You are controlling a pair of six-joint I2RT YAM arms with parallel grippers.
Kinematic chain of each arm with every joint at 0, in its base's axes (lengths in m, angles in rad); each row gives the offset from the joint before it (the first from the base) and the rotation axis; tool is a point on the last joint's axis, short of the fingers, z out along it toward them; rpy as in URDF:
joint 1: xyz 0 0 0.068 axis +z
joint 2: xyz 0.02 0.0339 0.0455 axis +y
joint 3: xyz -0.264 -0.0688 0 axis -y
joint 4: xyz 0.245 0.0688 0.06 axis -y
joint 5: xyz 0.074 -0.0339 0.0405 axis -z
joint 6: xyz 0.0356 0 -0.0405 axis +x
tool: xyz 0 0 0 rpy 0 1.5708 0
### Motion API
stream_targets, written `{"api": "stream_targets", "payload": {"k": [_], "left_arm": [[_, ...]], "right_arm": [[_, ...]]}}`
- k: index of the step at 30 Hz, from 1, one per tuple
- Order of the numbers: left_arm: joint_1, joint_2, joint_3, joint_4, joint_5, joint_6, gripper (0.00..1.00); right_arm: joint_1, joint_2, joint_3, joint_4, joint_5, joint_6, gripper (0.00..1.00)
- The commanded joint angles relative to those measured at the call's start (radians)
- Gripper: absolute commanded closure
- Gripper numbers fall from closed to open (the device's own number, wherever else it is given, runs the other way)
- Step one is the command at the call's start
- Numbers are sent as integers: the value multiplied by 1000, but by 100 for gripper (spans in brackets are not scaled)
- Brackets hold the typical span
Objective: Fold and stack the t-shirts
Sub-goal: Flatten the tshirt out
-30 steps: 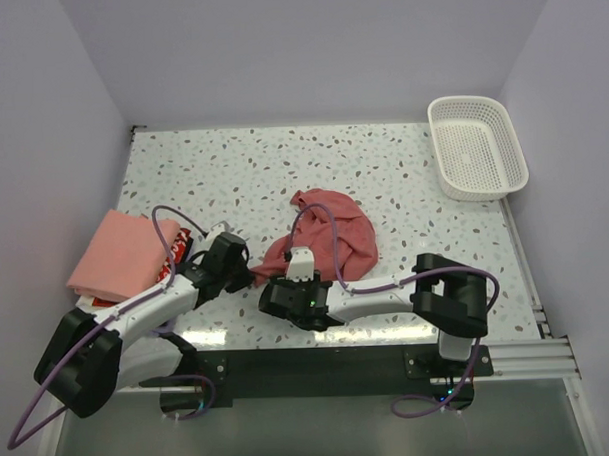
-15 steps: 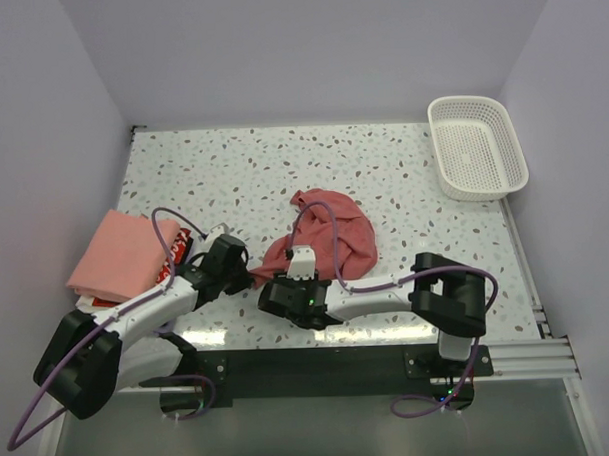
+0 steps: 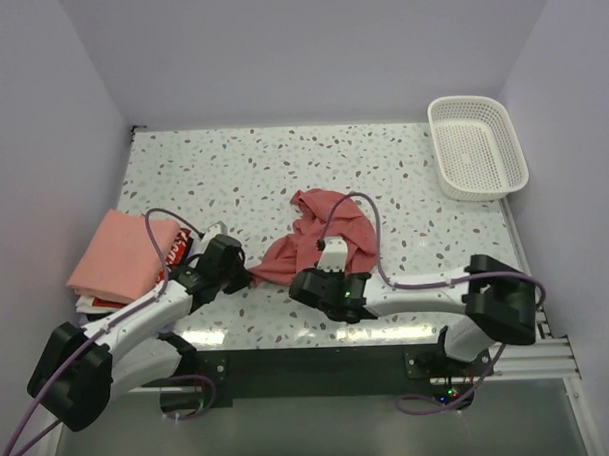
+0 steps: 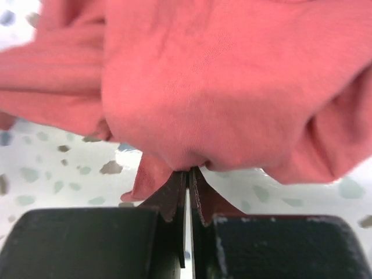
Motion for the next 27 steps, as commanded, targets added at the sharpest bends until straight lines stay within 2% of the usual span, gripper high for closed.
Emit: {"api": "stream_targets", "payload": {"k": [1, 7, 10, 12, 17, 22, 27], "left_arm": [[8, -40, 38, -40, -31, 14, 100], [9, -128, 124, -166, -102, 28, 100], [9, -156, 263, -245, -158, 44, 100], [11, -160, 346, -319, -209, 58, 100], [12, -151, 692, -474, -313, 98, 100], [12, -140, 1026, -601, -370, 129, 100], [12, -156, 1217, -643, -393, 161, 100]], "right_arm": [[-21, -226, -30, -54, 70, -24, 100], [-156, -570, -14, -224, 44, -192, 100], [-236, -696, 125, -321, 64, -301, 100], [-273, -732, 206, -391, 90, -381, 100], [-284, -749, 519, -516, 219, -516, 100], [-284, -769, 806, -563, 271, -619, 100], [-284, -816, 961, -560, 259, -688, 100]]}}
